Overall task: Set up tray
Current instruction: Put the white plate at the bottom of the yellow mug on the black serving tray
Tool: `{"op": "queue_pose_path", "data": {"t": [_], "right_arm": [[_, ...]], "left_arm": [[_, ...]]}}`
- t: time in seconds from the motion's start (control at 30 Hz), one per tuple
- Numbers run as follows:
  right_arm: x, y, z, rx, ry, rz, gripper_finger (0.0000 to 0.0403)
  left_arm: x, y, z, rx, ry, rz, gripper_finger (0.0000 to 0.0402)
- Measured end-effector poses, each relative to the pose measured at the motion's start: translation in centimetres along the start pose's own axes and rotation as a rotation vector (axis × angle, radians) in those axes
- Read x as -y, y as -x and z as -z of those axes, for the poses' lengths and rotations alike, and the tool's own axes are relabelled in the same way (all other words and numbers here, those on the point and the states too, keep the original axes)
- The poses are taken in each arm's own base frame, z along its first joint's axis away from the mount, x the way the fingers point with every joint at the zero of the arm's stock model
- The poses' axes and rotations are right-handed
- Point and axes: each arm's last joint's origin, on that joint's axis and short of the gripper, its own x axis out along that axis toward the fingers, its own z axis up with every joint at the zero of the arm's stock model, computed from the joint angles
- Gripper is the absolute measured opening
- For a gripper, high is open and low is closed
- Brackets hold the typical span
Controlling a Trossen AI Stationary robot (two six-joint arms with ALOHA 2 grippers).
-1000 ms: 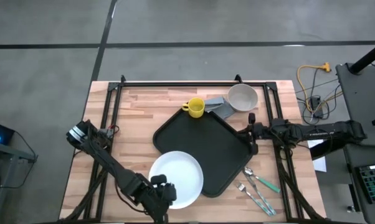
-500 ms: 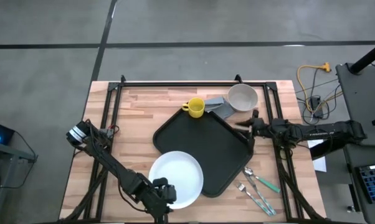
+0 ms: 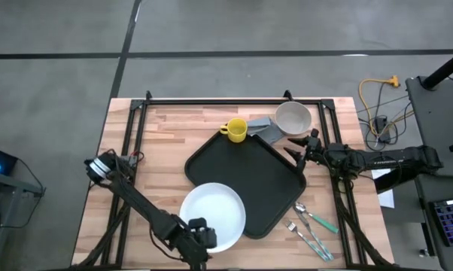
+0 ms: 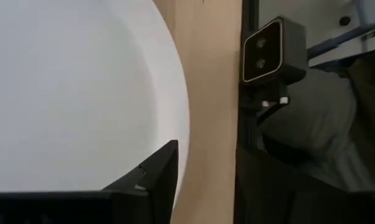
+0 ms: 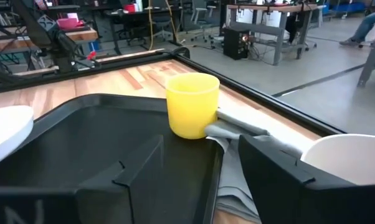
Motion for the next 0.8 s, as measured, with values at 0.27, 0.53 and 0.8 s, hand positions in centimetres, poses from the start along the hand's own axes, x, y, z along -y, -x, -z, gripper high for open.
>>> {"op": "queue_pose_path", "data": {"t": [0.27, 0.53, 0.8], "right_arm": [[-0.1, 0.0, 0.3, -0.04, 0.006, -0.061, 0.0208], [-0.2, 0.0, 0.4, -0.052, 0.0, -0.072, 0.0208], [-0.2, 0.0, 0.5, -0.062, 0.003, -0.087, 0.0208]], "left_arm": [[1.7, -0.5, -1.4, -0.119, -0.072, -0.174, 0.0146], [3.2, -3.4, -2.2, -0.207, -0.151, -0.268, 0.0146], [3.4, -4.5, -2.3, -0.252, -0.167, -0.338, 0.0146]]}}
